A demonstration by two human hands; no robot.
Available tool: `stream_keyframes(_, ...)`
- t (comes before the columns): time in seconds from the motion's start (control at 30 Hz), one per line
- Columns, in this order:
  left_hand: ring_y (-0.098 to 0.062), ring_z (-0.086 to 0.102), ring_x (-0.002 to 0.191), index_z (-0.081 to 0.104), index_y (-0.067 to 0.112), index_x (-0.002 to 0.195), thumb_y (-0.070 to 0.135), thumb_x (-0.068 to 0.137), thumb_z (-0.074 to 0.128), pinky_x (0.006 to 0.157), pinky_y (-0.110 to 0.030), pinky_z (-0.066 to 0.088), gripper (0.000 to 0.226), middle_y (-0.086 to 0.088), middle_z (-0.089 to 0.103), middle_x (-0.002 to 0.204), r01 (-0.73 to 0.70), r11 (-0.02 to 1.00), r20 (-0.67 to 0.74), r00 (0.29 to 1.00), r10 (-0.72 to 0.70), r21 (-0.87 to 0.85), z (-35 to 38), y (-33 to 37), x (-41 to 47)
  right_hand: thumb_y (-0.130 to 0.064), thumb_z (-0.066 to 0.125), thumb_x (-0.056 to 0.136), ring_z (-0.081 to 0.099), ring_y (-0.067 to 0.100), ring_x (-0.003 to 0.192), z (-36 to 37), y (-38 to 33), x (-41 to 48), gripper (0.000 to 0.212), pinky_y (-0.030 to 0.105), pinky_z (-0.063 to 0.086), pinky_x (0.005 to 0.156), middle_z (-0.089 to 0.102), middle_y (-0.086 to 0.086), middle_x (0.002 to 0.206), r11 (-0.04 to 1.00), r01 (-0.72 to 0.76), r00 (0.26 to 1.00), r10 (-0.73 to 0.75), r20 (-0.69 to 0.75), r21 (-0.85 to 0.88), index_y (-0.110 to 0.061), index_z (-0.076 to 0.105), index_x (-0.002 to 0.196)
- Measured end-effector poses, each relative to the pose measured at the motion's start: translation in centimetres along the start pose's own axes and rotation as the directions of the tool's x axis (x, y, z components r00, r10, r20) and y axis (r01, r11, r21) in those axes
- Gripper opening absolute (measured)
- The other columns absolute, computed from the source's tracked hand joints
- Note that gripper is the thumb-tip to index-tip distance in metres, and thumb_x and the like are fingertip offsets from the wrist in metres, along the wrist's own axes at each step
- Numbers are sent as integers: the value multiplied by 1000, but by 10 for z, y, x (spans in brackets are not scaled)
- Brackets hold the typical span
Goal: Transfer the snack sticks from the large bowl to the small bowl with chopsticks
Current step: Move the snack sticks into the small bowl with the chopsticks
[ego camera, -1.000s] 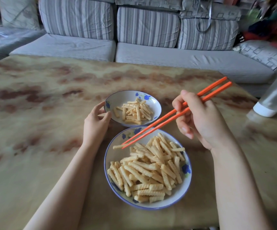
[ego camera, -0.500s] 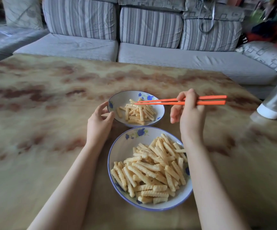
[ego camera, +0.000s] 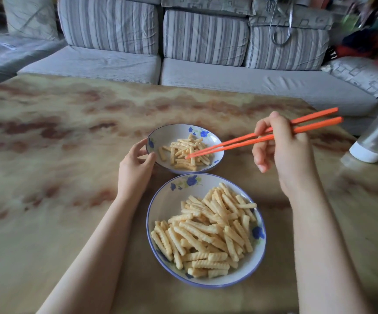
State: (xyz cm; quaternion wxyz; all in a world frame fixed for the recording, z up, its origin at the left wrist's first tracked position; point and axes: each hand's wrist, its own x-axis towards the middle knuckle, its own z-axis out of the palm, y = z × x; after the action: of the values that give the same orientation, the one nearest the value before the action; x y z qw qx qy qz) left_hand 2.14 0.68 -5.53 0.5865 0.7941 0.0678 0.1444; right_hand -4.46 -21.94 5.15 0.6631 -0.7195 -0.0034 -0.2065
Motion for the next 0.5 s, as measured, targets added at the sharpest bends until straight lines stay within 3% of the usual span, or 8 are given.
stream_keyframes(0.1,-4,64,70,58,27,130,19,89,58,79,-27,51,41,5,67,103,-6,1000,0,1000,6,16,0,0,0,-24,34,102,33,21,30,-6,-11,-8,42,17,26,35,45,9,37,993,-13,993,26,113,-115,-11,51,67)
stream_keyframes(0.27,-8,65,70,58,27,130,19,89,58,79,-29,53,41,4,68,103,-5,1000,7,1000,5,7,0,-1,0,-27,34,102,31,21,29,-12,-23,-15,42,17,23,35,42,6,35,996,-9,993,20,117,-93,-13,50,66)
stream_keyframes(0.5,-11,65,70,59,27,129,19,89,58,72,-23,51,40,6,67,101,-7,1000,4,1000,7,-5,1,-1,1,-29,36,101,29,21,28,-21,-22,-16,41,21,19,36,41,6,35,976,-111,967,150,206,-190,-11,50,67)
